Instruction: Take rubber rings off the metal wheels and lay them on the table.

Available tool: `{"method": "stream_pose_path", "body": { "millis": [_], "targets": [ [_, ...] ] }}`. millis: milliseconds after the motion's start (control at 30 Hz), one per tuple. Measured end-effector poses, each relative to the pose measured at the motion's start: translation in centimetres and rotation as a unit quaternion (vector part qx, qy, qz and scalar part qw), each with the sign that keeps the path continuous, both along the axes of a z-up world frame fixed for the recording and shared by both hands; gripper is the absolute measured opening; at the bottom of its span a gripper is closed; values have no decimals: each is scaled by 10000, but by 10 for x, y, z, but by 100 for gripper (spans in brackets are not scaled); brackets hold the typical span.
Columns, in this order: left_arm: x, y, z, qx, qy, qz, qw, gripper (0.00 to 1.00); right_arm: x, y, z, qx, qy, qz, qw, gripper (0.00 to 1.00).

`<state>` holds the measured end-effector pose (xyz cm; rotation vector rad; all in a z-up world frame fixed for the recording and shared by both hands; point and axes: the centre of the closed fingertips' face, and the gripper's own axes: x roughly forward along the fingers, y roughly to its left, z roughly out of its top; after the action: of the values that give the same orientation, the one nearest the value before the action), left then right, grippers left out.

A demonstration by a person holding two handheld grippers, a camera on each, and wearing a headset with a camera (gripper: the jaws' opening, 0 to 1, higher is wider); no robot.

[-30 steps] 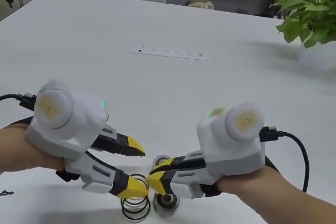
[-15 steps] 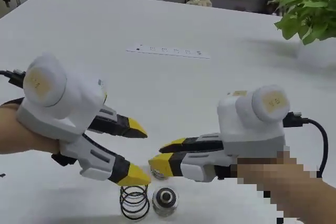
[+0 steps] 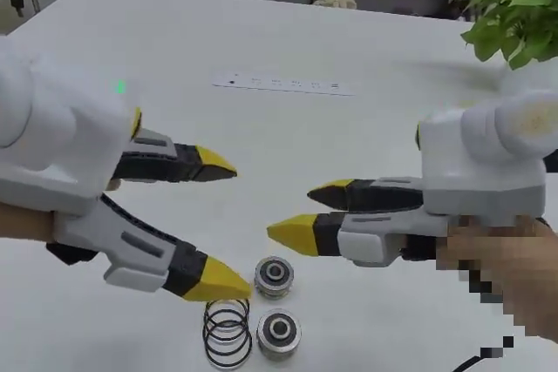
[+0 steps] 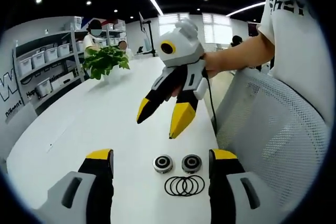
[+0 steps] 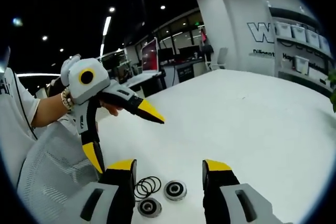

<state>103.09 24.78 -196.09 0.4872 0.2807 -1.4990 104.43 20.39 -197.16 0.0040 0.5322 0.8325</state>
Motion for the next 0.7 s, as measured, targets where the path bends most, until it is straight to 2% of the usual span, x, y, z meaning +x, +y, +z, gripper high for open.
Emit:
{"method": "stream_pose_path", "body": {
  "millis": [33, 133, 200, 300, 467, 500, 567, 700],
  "targets": [
    [1, 3, 3, -47, -10, 70, 10000, 74, 0, -2, 2, -12, -30, -10, 10000, 52],
    [5, 13, 19, -385, 55, 403, 9984, 77, -7, -6, 6, -98, -193, 52, 9998, 54],
    [5, 21, 25, -471, 24, 517, 9975, 78, -13, -9, 6, -151, -228, 60, 9996, 56],
    [4, 32, 32, -530, -54, 662, 9964, 80, -19, -14, 8, -180, -279, 37, 9994, 63],
    [1, 53, 37, -560, -144, 961, 9937, 84, -28, -24, 12, -198, -415, -81, 9989, 66],
    [1, 60, 35, -479, -224, 1072, 9928, 84, -29, -27, 13, -202, -468, -126, 9986, 67],
    [2, 69, 36, -468, -345, 1286, 9900, 87, -33, -31, 13, -191, -499, -180, 9984, 69],
    [-4, 84, 36, -582, -288, 1561, 9856, 95, -40, -39, 12, -204, -557, -291, 9978, 74]
  ]
}}
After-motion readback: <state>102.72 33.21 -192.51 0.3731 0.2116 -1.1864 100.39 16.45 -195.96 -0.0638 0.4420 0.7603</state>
